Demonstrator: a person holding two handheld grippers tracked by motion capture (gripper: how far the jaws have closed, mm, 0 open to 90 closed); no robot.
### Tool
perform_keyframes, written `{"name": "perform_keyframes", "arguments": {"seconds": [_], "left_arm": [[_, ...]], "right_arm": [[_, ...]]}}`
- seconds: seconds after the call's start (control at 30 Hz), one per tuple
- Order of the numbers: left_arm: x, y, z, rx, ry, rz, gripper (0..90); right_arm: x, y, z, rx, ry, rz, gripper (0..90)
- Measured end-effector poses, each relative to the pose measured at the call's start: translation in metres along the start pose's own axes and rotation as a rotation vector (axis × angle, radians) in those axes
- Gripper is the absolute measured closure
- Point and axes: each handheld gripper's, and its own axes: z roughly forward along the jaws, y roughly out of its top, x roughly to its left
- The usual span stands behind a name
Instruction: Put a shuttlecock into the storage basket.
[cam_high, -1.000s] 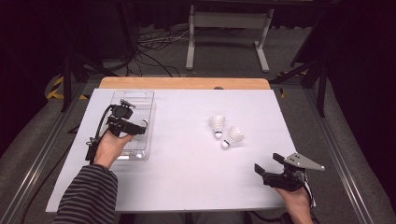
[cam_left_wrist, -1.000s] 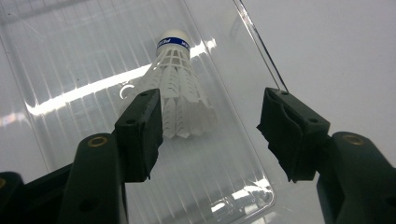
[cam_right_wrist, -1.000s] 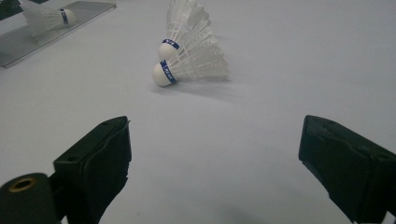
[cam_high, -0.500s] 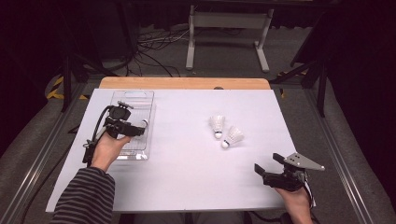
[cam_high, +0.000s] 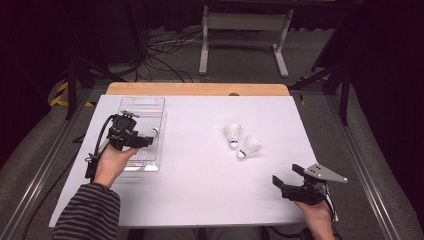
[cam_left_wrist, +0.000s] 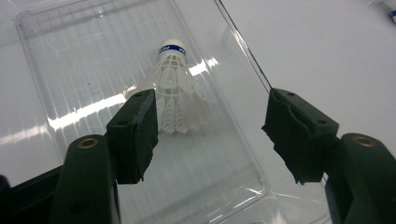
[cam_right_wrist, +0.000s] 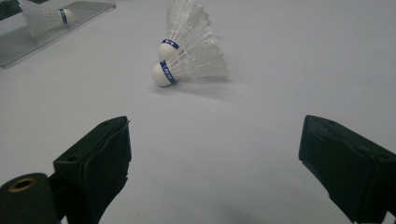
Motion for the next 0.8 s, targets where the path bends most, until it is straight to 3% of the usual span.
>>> {"name": "perform_keyframes", "arguments": {"seconds": [0.57,0.8], "left_arm": [[0.000,-0.014,-0.015,-0.060,-0.006,0.031,35.1],[0.002,-0.022,-0.020,-0.092,-0.023,0.020,34.0]], "right_arm": [[0.000,0.000,0.000,0.002,0.002,-0.002,9.9],[0.001,0.000,0.000,0.002,0.001,-0.001,9.9]]}}
